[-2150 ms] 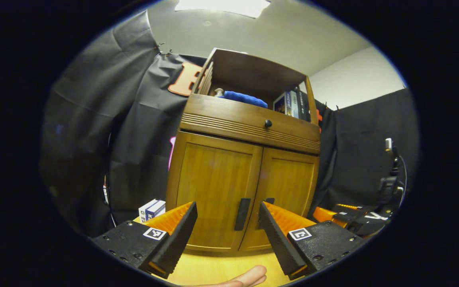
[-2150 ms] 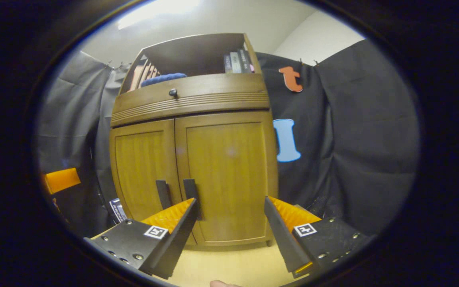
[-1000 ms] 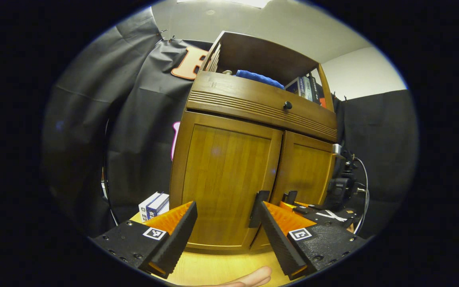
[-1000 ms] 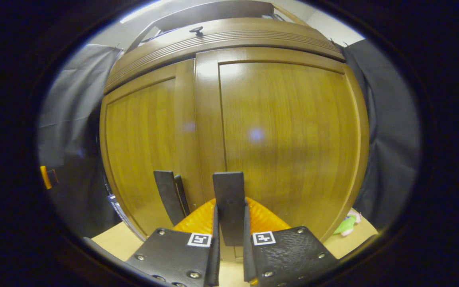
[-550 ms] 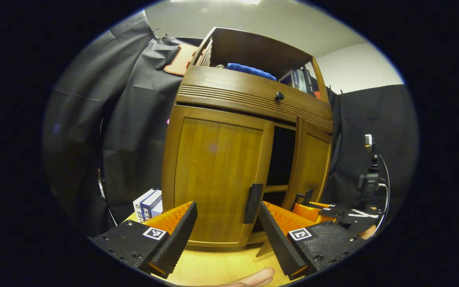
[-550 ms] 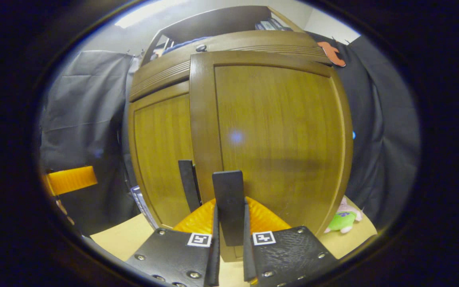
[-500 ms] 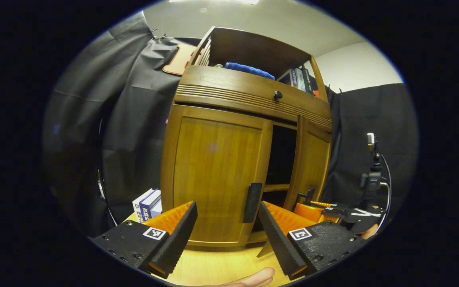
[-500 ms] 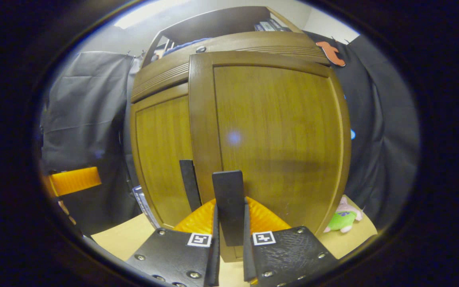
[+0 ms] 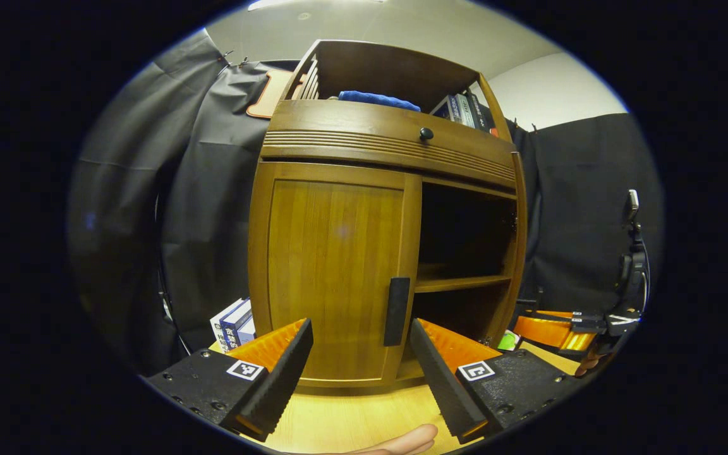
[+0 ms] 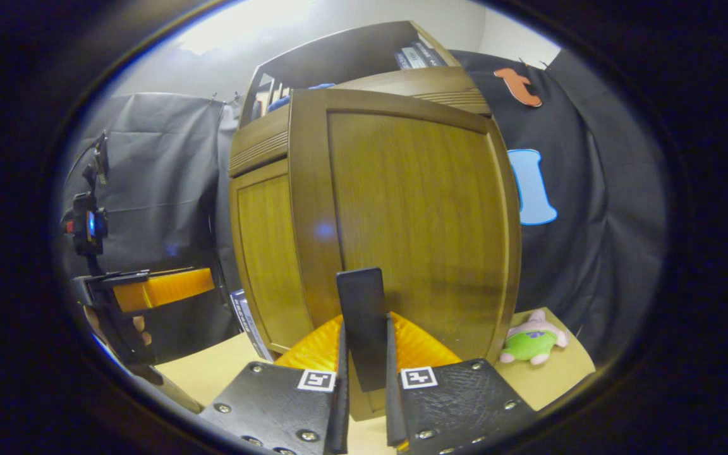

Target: Open the right door of the double-door shoe cabinet with the right hand, and open the left door with the left hand.

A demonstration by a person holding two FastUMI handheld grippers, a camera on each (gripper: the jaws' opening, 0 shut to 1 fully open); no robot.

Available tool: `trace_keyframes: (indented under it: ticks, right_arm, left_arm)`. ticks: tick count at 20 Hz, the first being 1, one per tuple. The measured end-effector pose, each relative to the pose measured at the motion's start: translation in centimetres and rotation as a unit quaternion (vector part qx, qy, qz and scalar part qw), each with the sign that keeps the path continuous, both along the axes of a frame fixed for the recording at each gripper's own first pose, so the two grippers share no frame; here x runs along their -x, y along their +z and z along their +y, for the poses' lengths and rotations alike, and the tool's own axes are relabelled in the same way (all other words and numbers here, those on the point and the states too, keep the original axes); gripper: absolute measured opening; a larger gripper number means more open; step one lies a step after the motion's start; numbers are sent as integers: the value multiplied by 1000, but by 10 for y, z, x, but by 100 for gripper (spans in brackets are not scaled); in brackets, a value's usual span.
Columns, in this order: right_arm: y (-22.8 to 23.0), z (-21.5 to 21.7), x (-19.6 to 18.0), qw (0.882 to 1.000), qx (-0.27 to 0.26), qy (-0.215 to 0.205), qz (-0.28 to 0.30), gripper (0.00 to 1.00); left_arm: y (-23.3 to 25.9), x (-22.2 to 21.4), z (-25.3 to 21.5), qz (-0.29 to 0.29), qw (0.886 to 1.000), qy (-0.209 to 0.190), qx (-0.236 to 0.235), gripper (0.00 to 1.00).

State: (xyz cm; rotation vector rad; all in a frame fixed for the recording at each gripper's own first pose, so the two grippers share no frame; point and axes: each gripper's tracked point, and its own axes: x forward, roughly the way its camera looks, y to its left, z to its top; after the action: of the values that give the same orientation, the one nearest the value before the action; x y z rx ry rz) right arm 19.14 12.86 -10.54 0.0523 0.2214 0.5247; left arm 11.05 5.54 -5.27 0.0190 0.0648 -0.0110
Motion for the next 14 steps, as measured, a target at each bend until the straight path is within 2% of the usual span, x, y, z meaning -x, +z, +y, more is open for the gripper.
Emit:
trace_keyframes:
  ticks: [1,2,3,5,8,9,10,13,14]
  right_arm:
    - [1,-5,2,1000,-3,-2,2,23]
    - [1,-7,3,1000,-4,-5,3,19]
    - [1,-10,4,1000,-3,-7,1,23]
    - [2,-13,6,1000,-3,-11,-2,23]
    - [3,-20,8,1000,-10,-18,2,23]
    - [3,-23,9,1000,-11,-21,1,27]
    - [4,-25,10,1000,-9,-24,-2,23]
    - [6,-34,14,999,-3,-35,-5,23]
    - [6,-38,15,999,0,-38,-7,27]
  left_arm:
    - [-2,0,-1,2,1000,2,-3,92]
    - [-2,0,0,1,1000,3,-6,96]
    - [-1,-1,0,1,1000,5,-7,96]
    - [-1,0,0,1,1000,4,-6,92]
    - [1,1,3,-3,1000,9,-7,92]
    - [2,1,4,-4,1000,13,-7,92]
    - [2,0,5,-3,1000,16,-5,92]
    - [0,-2,9,1,1000,19,-3,92]
    - [0,-1,9,2,1000,19,-2,92]
